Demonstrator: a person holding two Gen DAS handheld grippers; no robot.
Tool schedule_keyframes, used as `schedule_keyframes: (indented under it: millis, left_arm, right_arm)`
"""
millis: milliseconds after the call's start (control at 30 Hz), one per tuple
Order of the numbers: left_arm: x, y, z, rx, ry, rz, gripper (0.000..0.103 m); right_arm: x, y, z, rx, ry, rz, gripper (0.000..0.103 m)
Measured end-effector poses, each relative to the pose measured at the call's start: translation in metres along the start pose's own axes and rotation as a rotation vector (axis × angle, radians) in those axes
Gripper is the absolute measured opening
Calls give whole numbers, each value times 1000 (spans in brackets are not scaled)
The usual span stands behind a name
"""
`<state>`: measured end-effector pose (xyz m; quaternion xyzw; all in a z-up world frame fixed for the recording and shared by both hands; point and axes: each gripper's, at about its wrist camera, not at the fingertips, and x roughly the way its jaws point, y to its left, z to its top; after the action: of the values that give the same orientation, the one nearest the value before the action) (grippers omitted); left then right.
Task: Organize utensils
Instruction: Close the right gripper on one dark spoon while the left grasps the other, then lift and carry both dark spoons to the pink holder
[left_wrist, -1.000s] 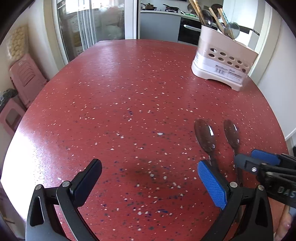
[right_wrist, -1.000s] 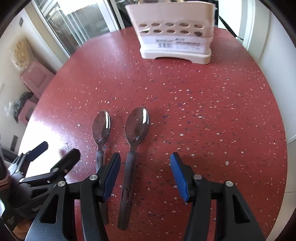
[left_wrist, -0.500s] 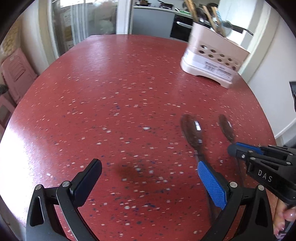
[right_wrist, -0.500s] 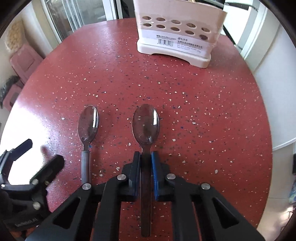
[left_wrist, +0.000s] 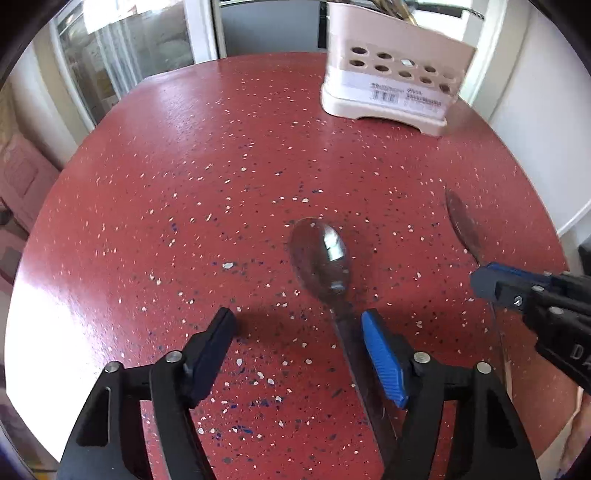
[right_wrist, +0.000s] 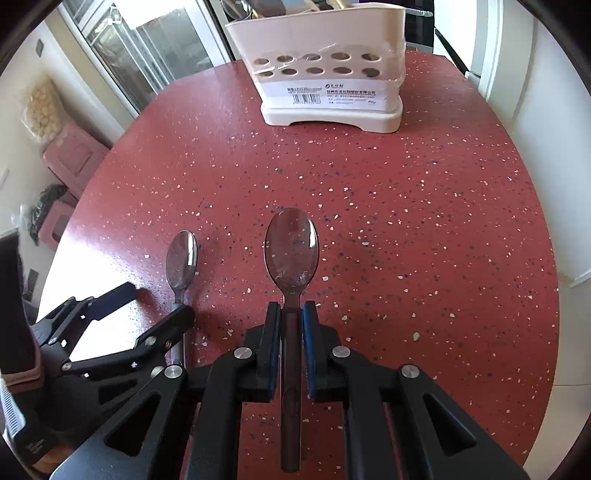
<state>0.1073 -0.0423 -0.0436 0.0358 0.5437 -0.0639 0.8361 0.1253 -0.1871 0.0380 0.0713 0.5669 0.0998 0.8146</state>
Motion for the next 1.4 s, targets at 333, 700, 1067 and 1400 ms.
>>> schedule_keyframes:
  millis: [333, 700, 1067, 1400]
  left_arm:
    - [2, -7, 13, 70, 88, -29, 77]
    - [-11, -15, -2, 82, 13, -110, 41]
    - [-64, 0, -1, 36, -209, -187, 41]
    - [-109, -1, 39, 17, -364, -241, 41]
  right_arm:
    - [-12, -13, -3, 3, -18, 61, 12]
    - [-14, -22, -8, 21, -30, 107, 12]
    - [-30, -37, -5, 32, -87, 160, 12]
    - [-62, -43, 14, 21, -194, 187, 12]
